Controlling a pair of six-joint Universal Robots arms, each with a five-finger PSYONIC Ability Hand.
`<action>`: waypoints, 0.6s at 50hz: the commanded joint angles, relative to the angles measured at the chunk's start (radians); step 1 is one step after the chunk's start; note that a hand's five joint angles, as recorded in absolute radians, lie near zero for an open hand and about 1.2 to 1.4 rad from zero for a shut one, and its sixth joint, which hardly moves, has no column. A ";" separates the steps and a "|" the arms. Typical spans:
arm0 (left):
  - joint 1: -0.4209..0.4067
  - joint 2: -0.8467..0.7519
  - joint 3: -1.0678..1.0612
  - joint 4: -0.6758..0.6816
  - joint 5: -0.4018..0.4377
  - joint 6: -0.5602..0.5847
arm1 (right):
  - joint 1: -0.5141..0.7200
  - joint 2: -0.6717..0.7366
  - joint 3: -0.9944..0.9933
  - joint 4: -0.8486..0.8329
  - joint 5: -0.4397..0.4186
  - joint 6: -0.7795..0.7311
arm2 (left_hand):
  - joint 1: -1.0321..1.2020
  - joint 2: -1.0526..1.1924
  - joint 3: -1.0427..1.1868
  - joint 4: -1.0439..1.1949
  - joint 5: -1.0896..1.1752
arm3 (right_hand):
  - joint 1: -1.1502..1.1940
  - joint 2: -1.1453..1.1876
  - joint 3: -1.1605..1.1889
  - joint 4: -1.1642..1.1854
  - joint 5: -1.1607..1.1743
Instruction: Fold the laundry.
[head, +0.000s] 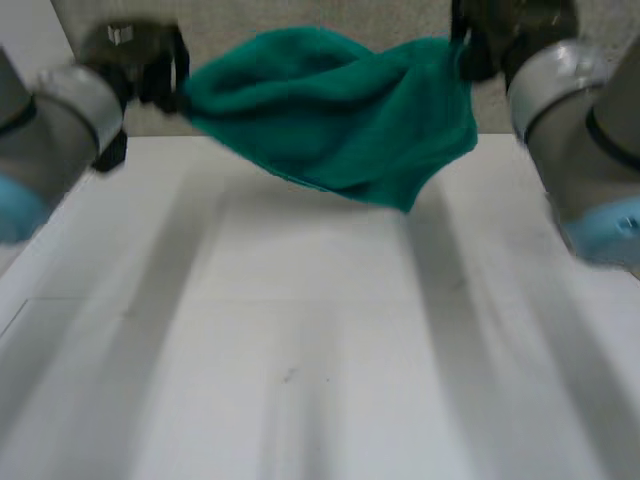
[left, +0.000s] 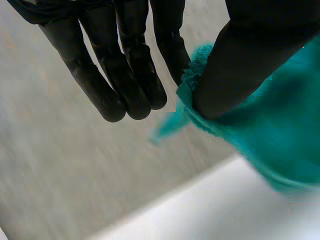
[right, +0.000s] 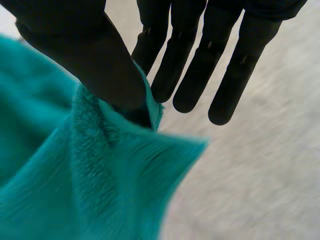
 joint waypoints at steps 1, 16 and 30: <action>0.083 0.050 -0.437 0.023 0.157 0.007 | -0.015 -0.072 0.376 0.163 -0.115 -0.052 | 0.231 0.202 0.209 0.201 0.244 | 0.272 0.223 0.212 0.202 0.208; 0.028 0.043 -0.300 -0.030 0.152 0.135 | -0.018 -0.073 0.414 0.131 -0.148 -0.164 | -0.934 -0.964 -0.956 -0.964 -0.922 | 0.272 0.223 0.212 0.202 0.208; -0.216 -0.374 0.263 -0.079 0.153 0.204 | 0.080 -0.245 0.317 0.082 -0.247 -0.121 | -0.964 -0.993 -0.985 -0.993 -0.951 | 0.272 0.223 0.212 0.202 0.208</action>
